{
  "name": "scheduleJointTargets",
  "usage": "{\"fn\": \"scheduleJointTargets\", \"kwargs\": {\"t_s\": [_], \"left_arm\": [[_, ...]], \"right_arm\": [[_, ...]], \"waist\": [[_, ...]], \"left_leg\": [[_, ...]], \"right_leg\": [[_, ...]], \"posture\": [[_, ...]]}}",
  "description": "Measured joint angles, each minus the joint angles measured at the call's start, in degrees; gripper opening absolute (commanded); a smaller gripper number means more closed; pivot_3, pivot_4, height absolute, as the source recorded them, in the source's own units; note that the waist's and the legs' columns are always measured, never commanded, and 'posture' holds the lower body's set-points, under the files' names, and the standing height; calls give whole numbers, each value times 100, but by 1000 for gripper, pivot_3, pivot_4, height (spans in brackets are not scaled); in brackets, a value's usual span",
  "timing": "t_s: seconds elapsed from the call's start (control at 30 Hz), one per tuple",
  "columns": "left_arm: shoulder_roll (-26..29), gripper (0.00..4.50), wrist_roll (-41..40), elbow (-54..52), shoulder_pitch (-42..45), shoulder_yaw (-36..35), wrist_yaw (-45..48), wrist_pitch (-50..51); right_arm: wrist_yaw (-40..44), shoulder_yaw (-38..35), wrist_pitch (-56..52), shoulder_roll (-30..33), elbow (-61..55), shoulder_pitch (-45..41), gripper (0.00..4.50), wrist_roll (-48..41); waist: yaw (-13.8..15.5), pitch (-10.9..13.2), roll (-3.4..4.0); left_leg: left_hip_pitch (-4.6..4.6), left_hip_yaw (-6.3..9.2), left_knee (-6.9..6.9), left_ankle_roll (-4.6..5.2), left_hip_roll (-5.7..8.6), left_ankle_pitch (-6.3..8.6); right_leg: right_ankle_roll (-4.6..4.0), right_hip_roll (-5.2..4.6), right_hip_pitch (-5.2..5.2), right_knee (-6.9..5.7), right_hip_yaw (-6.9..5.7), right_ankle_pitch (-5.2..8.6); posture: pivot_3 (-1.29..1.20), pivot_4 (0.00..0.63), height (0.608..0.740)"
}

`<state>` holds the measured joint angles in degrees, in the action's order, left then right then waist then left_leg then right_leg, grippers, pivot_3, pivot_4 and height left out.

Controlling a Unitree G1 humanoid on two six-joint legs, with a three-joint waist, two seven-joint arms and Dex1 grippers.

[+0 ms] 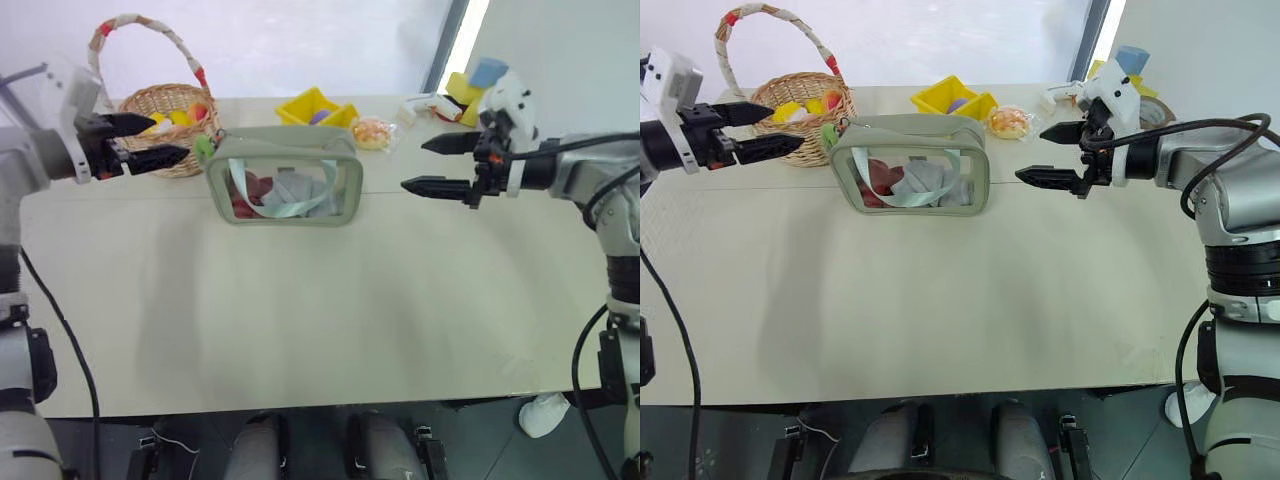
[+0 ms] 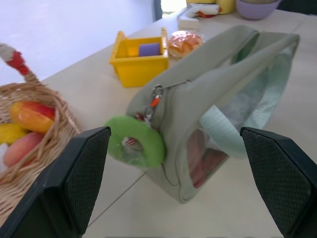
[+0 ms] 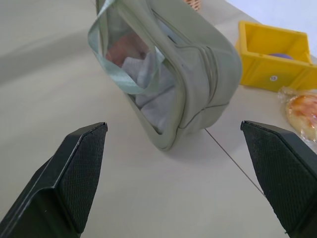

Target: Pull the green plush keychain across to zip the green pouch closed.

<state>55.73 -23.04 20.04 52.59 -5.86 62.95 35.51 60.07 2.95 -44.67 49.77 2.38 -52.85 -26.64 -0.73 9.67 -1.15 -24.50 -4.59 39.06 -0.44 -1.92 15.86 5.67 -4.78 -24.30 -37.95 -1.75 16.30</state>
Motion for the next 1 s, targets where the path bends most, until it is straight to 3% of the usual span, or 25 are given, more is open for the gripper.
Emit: {"fn": "scheduleJointTargets", "kwargs": {"t_s": [0.27, 0.57, 0.77, 0.97, 1.0], "left_arm": [[32, 4452, -30, -204, -22, -37, 215, 79], [58, 4452, -613, -690, -286, -512, 178, 818], [30, 4452, -773, -1048, -492, -687, -29, 991], [18, 4452, -1019, -1643, -1151, -985, -417, 1286], [16, 4485, -1050, -1717, -1196, -1044, -480, 1329]], "right_arm": [[-30, 13, 53, -195, 32, -160, 4500, 108], [-411, 441, 332, -1565, 573, -1193, 4500, 458], [-396, 1271, 1332, -2598, 2238, -1873, 4500, 1326], [-546, 1484, 2332, -2990, 3735, -1970, 4500, 2087], [-545, 1480, 2481, -3002, 3873, -1995, 4254, 2168]], "waist": [[1, 0, 0], [-35, 1, 2], [-27, 1, 2], [-28, 2, 1], [-30, 2, 2]], "left_leg": [[-1, 0, 0, 0, -1, 0], [-2, -2, 0, -1, -7, -1], [-3, 1, -2, -2, -5, -1], [-7, 4, 0, -6, -5, -3], [-7, 4, -1, -6, -5, -3]], "right_leg": [[0, 0, -2, -1, 1, 0], [0, 2, -11, -8, 4, 0], [0, 1, -11, -11, 3, 0], [0, -3, -10, -12, 3, 0], [0, -2, -12, -12, 3, 0]], "posture": [[0, 150, 739], [0, 150, 739], [0, 150, 739], [0, 150, 739], [0, 150, 739]]}}
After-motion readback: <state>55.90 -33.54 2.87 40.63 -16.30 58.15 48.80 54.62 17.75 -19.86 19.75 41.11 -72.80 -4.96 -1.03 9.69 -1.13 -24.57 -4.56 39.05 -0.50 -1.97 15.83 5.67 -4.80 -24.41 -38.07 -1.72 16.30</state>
